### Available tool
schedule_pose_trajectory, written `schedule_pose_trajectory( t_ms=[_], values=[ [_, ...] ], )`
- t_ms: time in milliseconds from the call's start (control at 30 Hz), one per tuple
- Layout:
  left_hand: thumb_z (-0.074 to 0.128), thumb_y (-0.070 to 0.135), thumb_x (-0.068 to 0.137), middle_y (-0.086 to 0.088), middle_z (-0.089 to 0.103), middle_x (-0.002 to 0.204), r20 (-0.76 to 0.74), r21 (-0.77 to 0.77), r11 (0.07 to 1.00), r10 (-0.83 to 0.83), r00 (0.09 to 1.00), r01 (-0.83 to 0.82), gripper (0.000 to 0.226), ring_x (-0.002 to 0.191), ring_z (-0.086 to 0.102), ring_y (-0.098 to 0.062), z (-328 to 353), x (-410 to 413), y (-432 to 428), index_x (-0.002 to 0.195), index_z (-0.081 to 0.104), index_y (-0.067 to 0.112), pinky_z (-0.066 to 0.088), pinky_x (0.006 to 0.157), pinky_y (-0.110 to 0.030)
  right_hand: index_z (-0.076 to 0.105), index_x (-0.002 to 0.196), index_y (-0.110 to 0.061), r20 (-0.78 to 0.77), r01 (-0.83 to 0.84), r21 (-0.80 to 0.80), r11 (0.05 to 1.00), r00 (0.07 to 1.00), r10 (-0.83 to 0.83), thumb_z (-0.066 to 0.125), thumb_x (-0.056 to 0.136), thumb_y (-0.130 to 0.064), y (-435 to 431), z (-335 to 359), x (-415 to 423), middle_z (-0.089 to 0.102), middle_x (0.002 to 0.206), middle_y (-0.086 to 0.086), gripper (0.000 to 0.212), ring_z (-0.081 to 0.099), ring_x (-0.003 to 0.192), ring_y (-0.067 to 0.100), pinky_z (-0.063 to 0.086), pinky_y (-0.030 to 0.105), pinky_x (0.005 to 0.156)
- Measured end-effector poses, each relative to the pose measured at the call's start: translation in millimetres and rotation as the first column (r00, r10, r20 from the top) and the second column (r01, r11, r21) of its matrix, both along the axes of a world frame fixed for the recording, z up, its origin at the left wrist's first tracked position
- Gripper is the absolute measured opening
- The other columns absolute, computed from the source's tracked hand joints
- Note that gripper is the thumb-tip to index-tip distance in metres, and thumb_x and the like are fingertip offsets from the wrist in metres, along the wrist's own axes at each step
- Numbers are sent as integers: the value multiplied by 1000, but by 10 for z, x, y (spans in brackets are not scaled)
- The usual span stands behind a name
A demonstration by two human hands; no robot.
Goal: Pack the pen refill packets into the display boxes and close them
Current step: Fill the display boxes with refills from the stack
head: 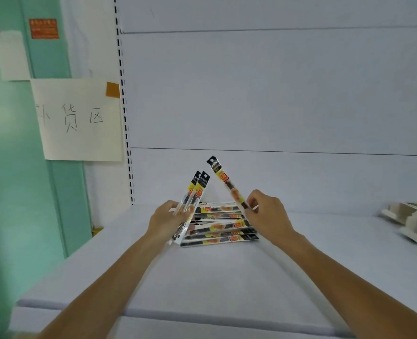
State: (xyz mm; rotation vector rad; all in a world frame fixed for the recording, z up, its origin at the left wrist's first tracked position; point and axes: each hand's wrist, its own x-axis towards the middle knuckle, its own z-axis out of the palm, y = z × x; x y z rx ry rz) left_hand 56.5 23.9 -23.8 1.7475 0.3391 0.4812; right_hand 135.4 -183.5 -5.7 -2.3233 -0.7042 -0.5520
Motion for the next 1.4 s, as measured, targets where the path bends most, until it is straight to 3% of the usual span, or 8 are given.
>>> schedule_pose_trajectory(
  t_ms=[200, 333, 500, 833, 967, 1100, 1267, 1400],
  values=[
    [66, 40, 83, -5, 68, 72, 49, 28, 999, 45, 998, -46, 33, 70, 70, -23, 34, 29, -245, 70, 58, 11, 48, 64, -33, 51, 105, -17, -267, -120, 321, 939, 940, 211, 65, 83, -10, 364, 30, -251, 56, 83, -3, 28, 55, 70, 7, 42, 13, 52],
    [61, 32, 86, -15, 67, 86, 63, 27, 999, 27, 998, -29, 24, 84, 64, -33, 19, 78, -430, 80, 62, 8, 51, 77, -45, 57, 92, -15, -317, -129, 346, 929, 916, 245, 68, 79, -13, 496, -60, -327, 59, 76, -4, 17, 58, 67, 11, 54, 27, 66],
    [57, 31, 90, -4, 64, 88, 110, 75, 994, 70, 992, -78, 16, 82, 61, -20, 26, 29, -487, 94, 61, 16, 46, 62, -27, 62, 101, -13, -220, -126, 276, 953, 957, 190, 60, 85, -20, 452, -39, -376, 61, 93, -3, 18, 58, 84, 11, 48, 18, 68],
    [55, 28, 91, 4, 64, 83, -17, 590, 778, -255, 967, 216, 13, 79, 60, -14, -19, -167, -675, 92, 60, 16, 43, 67, -15, 48, 91, -9, -472, -67, 383, 921, 843, 257, 58, 89, -37, 380, -40, -320, 50, 75, -2, 29, 50, 69, 11, 42, 25, 63],
    [48, 61, 83, 11, 62, 87, -155, 876, 461, -12, 988, 143, 41, 94, 60, -14, 178, -296, -633, 96, 66, 26, 42, 76, -26, 42, 99, -7, -312, -198, 173, 965, 918, 245, 50, 95, -26, 291, 19, -375, 43, 74, -3, 21, 41, 64, 10, 34, 23, 56],
    [40, 61, 71, 1, 64, 101, 361, 932, 21, -141, 922, -361, 56, 99, 51, -21, 394, -335, -478, 103, 65, 23, 42, 81, -33, 40, 98, -12, -229, -305, -109, 946, 934, 275, 51, 93, -20, 154, 74, -410, 42, 72, -4, 15, 40, 61, 11, 33, 23, 54],
    [48, 54, 85, 3, 55, 118, -113, 978, -185, -58, 992, 100, 50, 115, 49, -19, 397, -229, -373, 126, 43, 24, 33, 91, -31, 51, 107, -12, -239, -446, -224, 867, 887, 394, 56, 90, -16, 64, 104, -509, 56, 91, 1, 18, 49, 82, 18, 40, 29, 72],
    [47, 38, 92, 3, 54, 92, -180, 975, 120, -48, 982, 185, 24, 92, 56, -24, 264, -172, -368, 101, 54, 17, 34, 66, -29, 63, 104, -19, -210, -437, -129, 890, 889, 407, 59, 88, -37, -94, 171, -489, 64, 99, -3, 24, 57, 86, 13, 44, 21, 75]
  ],
)
